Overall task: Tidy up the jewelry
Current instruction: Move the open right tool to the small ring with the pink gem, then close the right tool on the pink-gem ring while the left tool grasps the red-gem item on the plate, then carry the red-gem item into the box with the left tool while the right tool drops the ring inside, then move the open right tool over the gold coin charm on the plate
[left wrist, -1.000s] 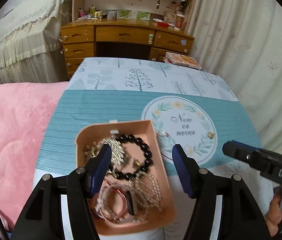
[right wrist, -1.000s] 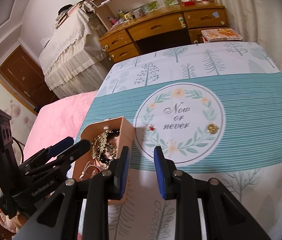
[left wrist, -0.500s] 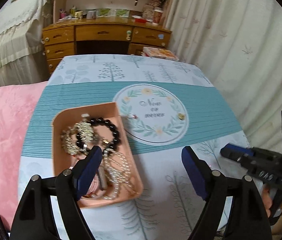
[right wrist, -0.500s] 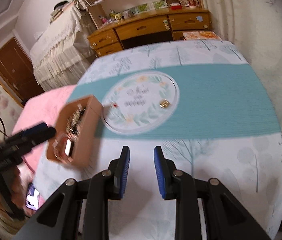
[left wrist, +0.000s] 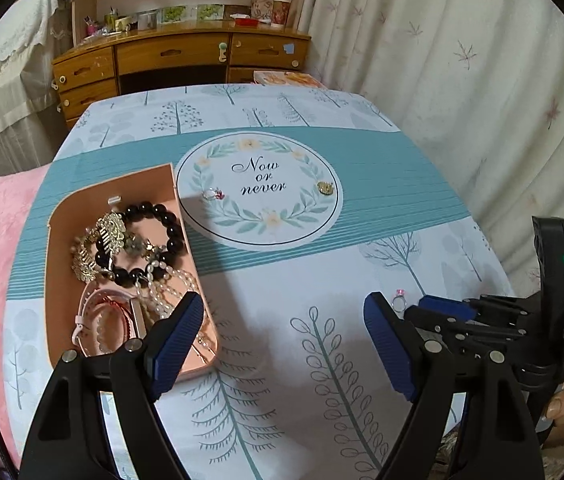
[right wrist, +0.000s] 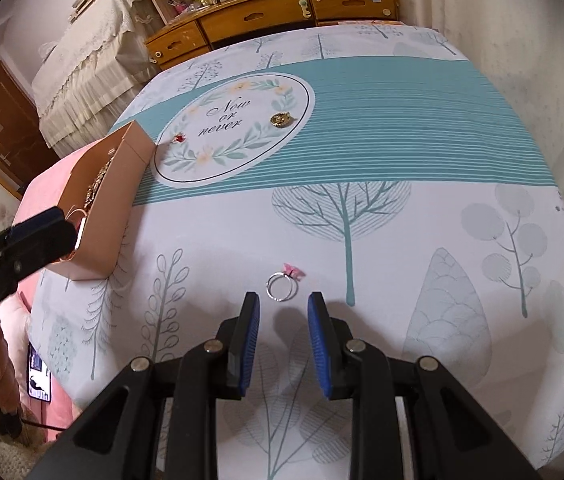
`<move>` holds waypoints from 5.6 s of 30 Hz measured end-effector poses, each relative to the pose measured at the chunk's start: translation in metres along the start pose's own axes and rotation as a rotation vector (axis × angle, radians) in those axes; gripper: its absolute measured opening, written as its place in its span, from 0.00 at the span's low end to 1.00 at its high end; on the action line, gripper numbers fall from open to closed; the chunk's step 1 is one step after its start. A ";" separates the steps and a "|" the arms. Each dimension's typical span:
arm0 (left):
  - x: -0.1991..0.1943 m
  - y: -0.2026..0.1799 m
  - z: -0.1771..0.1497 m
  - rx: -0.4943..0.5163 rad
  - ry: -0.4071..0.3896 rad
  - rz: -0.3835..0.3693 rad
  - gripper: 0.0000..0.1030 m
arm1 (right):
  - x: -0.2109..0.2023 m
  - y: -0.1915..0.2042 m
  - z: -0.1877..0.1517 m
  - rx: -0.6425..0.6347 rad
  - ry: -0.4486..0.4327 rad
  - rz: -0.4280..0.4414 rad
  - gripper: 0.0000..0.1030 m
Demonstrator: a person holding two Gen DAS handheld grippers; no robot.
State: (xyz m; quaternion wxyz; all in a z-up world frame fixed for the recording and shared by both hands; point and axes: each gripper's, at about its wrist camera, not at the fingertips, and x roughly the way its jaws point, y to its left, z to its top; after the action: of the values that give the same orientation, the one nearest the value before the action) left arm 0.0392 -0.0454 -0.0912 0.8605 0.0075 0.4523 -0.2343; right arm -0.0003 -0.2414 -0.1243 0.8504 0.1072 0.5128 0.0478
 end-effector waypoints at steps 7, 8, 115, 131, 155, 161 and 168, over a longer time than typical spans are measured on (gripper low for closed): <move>-0.001 0.007 0.000 -0.021 -0.009 -0.002 0.78 | 0.008 0.011 0.006 -0.027 -0.028 -0.030 0.25; -0.001 0.008 0.000 -0.023 -0.010 -0.005 0.78 | 0.009 0.013 0.005 -0.036 -0.036 -0.040 0.25; -0.017 0.162 0.045 -0.175 0.193 -0.096 0.05 | 0.042 0.172 0.122 -0.129 0.168 0.559 0.09; 0.005 0.177 0.036 -0.214 0.195 -0.068 0.21 | 0.074 0.184 0.127 -0.088 0.209 0.439 0.11; -0.029 0.108 0.004 -0.185 0.001 0.016 0.53 | 0.008 0.135 0.086 -0.223 0.007 0.239 0.11; -0.027 0.087 0.006 -0.156 -0.005 0.025 0.69 | 0.001 0.103 0.084 -0.191 -0.024 0.168 0.11; -0.023 0.061 0.017 -0.103 -0.014 0.060 0.78 | -0.008 0.068 0.090 -0.142 -0.058 0.116 0.11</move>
State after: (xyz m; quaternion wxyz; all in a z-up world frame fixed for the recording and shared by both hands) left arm 0.0660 0.0143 -0.0750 0.8695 -0.0249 0.4573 -0.1848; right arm 0.0777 -0.1886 -0.0607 0.8661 0.0775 0.4764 0.1303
